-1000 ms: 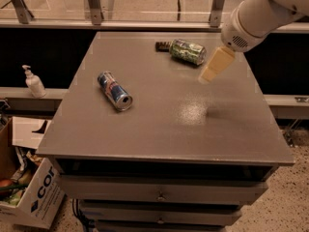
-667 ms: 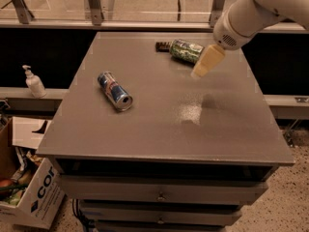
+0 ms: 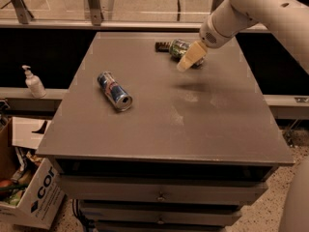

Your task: Move green can near redbull can

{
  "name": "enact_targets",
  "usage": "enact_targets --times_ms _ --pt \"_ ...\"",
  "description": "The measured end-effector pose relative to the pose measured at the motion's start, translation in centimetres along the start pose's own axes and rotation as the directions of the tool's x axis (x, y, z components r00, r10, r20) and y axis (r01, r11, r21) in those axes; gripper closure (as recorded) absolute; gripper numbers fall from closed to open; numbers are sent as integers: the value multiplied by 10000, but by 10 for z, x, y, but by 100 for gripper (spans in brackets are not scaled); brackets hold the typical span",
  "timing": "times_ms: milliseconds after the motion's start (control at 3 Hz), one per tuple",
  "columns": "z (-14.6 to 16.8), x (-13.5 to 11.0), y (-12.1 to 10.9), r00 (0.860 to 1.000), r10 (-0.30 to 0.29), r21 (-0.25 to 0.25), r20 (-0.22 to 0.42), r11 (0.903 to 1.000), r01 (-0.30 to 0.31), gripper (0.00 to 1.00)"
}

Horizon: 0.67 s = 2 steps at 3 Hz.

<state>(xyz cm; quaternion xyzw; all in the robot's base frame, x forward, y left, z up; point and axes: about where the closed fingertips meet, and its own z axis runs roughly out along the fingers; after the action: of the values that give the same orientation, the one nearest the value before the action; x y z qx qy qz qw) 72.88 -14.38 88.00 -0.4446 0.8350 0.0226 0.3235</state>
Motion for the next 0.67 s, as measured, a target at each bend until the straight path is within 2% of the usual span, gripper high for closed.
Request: enact_targets --times_ms 333,667 --pt "21 -5 -4 9984 552 -235 137 9982 -548 0" --pt "43 -9 -11 9926 1180 -442 284 9922 -1167 0"
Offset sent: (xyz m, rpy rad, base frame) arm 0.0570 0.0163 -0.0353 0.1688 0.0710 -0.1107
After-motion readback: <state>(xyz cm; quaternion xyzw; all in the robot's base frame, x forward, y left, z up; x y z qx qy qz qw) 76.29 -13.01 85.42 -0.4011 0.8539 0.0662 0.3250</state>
